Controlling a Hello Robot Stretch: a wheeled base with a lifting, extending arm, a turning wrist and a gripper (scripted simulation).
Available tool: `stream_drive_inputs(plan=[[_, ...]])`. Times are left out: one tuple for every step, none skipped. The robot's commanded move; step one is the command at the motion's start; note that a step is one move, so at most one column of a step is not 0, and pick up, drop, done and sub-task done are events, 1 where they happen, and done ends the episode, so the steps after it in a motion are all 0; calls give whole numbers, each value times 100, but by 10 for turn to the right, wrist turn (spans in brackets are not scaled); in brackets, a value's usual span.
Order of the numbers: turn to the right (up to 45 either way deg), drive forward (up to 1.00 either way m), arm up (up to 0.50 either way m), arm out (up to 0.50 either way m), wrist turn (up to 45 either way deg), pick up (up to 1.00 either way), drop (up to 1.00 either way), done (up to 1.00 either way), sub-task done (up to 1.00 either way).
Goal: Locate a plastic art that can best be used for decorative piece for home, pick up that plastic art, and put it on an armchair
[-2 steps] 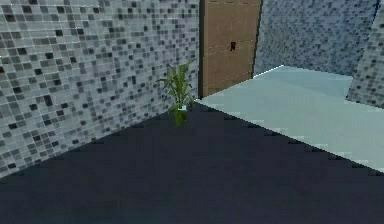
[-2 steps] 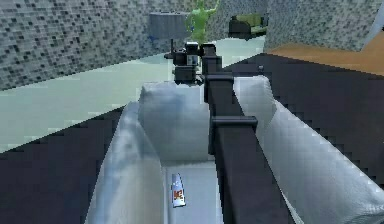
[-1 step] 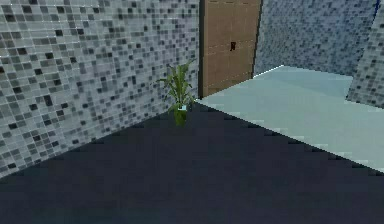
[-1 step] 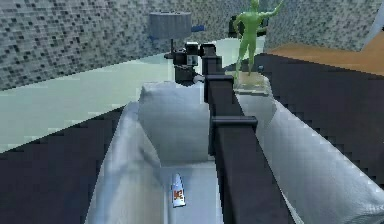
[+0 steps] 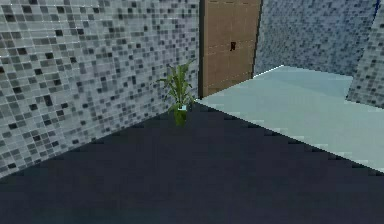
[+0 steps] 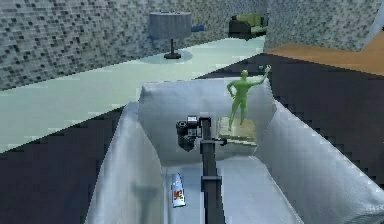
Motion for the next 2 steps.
stream_drive_inputs(plan=[[0,0,-32,0,0,0,0,0,0],[0,0,0,0,0,0,100,0,0]])
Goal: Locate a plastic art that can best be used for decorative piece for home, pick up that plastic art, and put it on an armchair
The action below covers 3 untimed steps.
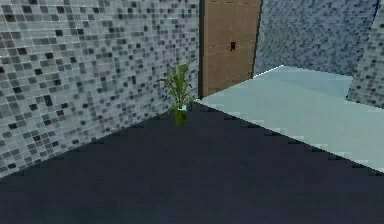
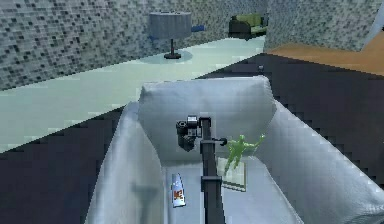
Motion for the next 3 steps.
stream_drive_inputs(plan=[[0,0,10,0,0,0,0,0,0],[0,0,0,-8,0,0,0,0,0],[0,0,0,0,0,0,0,100,0]])
